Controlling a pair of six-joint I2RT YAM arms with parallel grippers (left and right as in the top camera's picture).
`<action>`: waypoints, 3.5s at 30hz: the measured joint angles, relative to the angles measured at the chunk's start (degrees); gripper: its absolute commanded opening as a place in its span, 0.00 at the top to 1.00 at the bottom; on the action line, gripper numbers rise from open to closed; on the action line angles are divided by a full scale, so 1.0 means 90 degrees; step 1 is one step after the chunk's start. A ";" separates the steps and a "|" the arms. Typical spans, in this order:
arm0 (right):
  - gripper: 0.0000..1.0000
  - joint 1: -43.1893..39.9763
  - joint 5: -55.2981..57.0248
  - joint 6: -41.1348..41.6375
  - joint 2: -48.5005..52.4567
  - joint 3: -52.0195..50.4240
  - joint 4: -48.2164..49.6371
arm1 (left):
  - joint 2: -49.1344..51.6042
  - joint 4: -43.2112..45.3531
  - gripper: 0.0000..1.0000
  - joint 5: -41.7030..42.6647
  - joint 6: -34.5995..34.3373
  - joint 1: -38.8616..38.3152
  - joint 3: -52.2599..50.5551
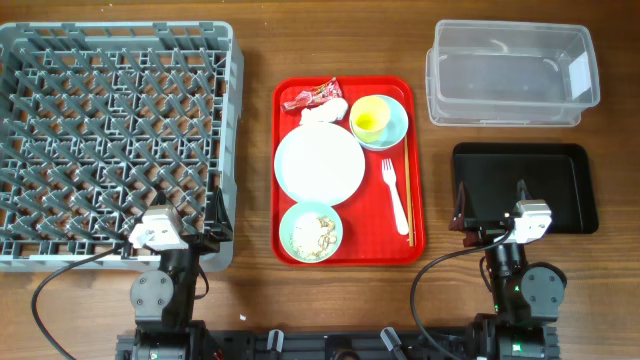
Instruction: Sort waste into correct bins and load items into the dishwasher rack
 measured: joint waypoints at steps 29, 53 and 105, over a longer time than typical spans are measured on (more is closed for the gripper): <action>0.00 0.0000 0.0000 0.0000 0.0000 0.0000 0.0000 | 0.0000 -0.0002 0.00 0.0000 0.0002 0.0000 0.0000; 0.00 0.0000 0.0000 0.0000 0.0000 0.0000 0.0000 | 0.0000 -0.0002 0.00 0.0000 0.0000 0.0000 0.0000; 0.00 0.0000 0.0000 0.0000 0.0000 0.0000 0.0000 | 0.0000 0.0340 0.00 0.1999 -0.1911 0.0000 0.0000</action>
